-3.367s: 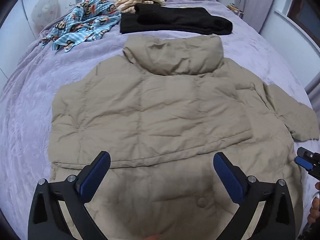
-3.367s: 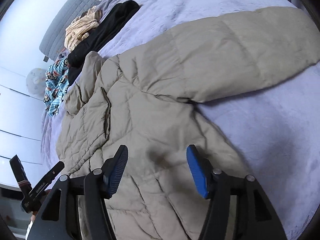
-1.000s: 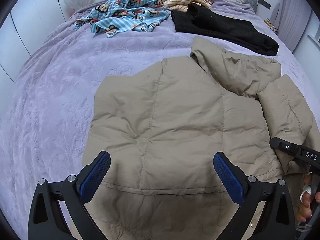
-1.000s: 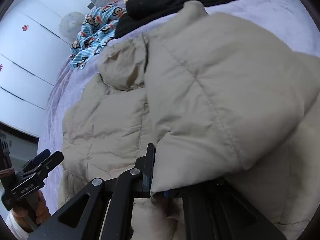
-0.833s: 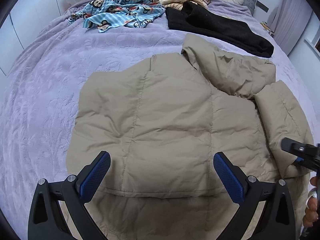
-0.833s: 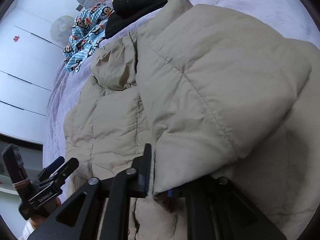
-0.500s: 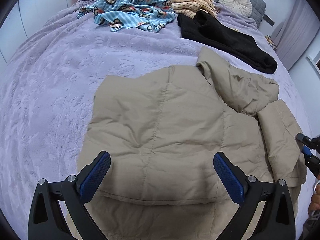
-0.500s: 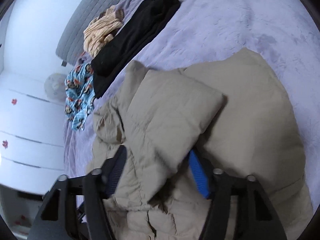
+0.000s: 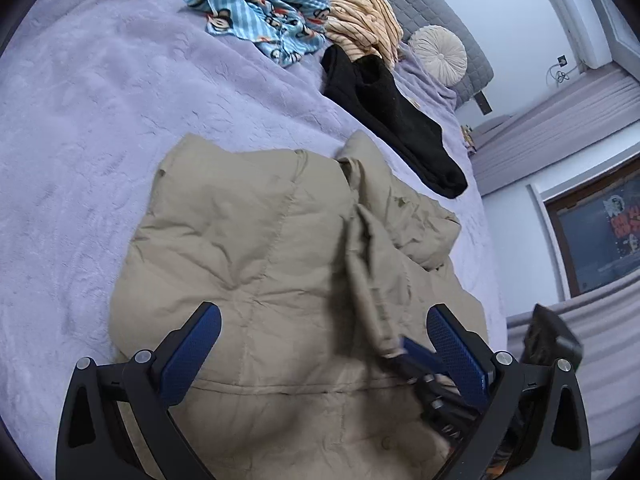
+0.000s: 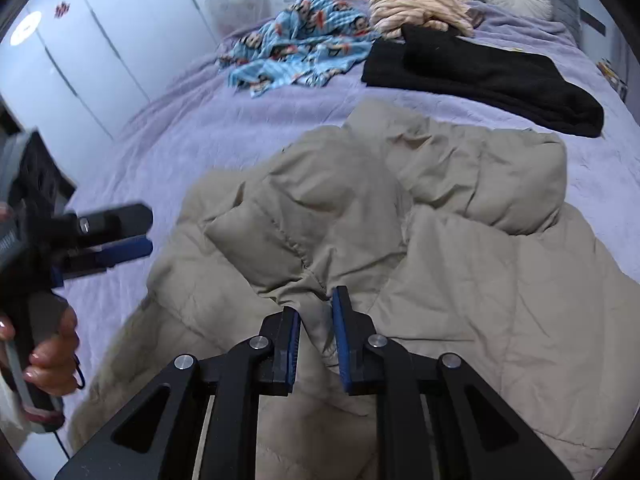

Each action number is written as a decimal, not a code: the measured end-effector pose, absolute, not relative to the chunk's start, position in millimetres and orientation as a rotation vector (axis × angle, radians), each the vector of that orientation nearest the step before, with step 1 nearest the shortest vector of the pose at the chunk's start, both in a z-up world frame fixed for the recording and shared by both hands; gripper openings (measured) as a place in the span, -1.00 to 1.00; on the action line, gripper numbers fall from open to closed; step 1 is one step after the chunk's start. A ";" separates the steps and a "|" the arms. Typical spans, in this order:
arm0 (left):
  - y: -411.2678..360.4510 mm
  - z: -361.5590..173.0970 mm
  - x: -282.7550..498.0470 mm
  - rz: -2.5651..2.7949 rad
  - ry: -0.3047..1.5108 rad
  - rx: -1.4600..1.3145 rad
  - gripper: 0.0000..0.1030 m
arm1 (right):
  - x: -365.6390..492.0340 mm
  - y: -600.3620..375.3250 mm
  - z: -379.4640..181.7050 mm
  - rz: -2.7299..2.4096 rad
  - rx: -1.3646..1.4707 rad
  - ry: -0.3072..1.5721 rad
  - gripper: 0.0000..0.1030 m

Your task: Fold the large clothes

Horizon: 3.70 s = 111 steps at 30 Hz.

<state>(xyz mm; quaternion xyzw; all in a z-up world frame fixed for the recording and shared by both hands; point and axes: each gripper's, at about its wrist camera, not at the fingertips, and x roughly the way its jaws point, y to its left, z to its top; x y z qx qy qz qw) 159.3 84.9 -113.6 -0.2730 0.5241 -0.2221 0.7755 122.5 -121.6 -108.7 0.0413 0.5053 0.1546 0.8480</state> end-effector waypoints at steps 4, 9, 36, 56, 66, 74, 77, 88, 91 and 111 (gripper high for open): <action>67.9 -122.1 162.1 -0.550 1.170 -0.632 1.00 | 107.5 -111.5 -121.0 0.340 -0.007 1.131 0.01; 28.5 -145.7 169.5 -0.586 1.267 -0.558 1.00 | 70.7 -176.4 -103.0 0.280 0.133 1.113 0.22; 6.7 -159.0 152.2 -0.391 1.262 -0.281 -0.58 | 48.0 -357.3 -159.8 -0.122 0.106 1.174 -0.80; -24.9 -119.9 172.1 -0.382 1.154 -0.047 -0.43 | 77.9 -397.4 -90.4 -0.009 0.511 1.064 -0.57; -25.5 -164.6 172.5 -0.365 1.182 -0.038 -0.43 | 108.2 -419.4 -158.0 -0.130 0.424 1.109 -0.88; -7.4 -136.3 148.5 -0.289 1.149 -0.003 -0.43 | 76.3 -413.4 -130.3 -0.277 0.228 1.097 -0.77; 1.0 -129.6 136.4 -0.255 1.169 0.023 -0.43 | 50.8 -410.5 -116.5 -0.284 0.225 1.086 -0.77; 4.7 -110.0 77.9 -0.189 1.192 0.094 -0.43 | -13.6 -393.1 -101.1 -0.227 0.427 1.139 -0.76; 5.2 -107.3 61.9 -0.198 1.203 0.085 -0.42 | -24.0 -381.8 -99.6 -0.194 0.451 1.155 -0.75; 36.2 -104.8 -28.5 -0.142 1.289 0.013 1.00 | -82.6 -325.1 -108.8 -0.061 0.563 1.260 0.02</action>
